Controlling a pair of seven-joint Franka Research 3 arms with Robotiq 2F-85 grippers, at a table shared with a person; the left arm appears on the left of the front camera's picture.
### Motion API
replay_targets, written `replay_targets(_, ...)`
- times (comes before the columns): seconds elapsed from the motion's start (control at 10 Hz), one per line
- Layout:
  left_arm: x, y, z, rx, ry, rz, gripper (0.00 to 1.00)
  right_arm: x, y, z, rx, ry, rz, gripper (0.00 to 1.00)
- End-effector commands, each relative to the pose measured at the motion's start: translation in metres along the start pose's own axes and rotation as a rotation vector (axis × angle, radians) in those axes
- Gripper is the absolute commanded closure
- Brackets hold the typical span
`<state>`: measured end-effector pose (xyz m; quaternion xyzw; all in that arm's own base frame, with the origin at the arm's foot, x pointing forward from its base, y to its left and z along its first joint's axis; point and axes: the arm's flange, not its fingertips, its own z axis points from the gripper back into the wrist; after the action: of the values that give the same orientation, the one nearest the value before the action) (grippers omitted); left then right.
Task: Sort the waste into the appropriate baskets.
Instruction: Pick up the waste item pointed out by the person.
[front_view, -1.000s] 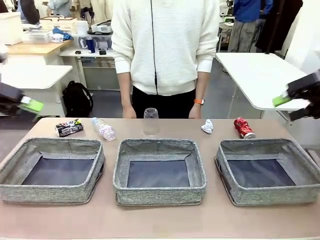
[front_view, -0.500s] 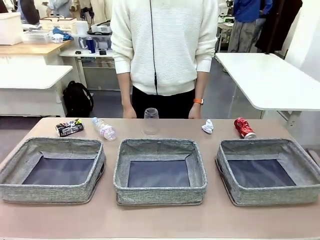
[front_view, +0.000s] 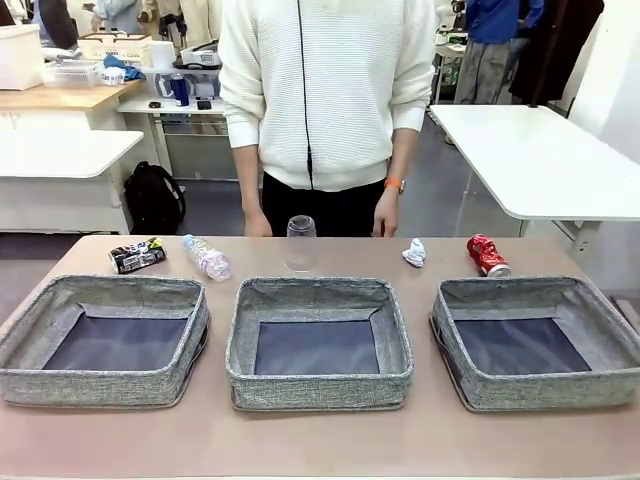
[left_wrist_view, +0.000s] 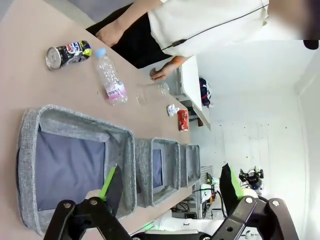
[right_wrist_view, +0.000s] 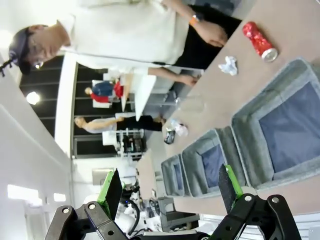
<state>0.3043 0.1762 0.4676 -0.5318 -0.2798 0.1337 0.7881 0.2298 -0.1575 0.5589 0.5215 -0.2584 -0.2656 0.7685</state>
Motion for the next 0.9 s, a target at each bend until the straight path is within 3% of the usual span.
replay_targets(0.0, 0.0008, 0.0004, 0.0014, -0.005, 0.008, -0.029, 0.00, 0.0038, -0.0008, 0.0059, 0.030, -0.012, 0.013, 0.00)
replay_targets(0.8, 0.0008, 0.0004, 0.0014, -0.005, 0.008, -0.029, 0.00, 0.0038, -0.0008, 0.0059, 0.030, -0.012, 0.013, 0.00)
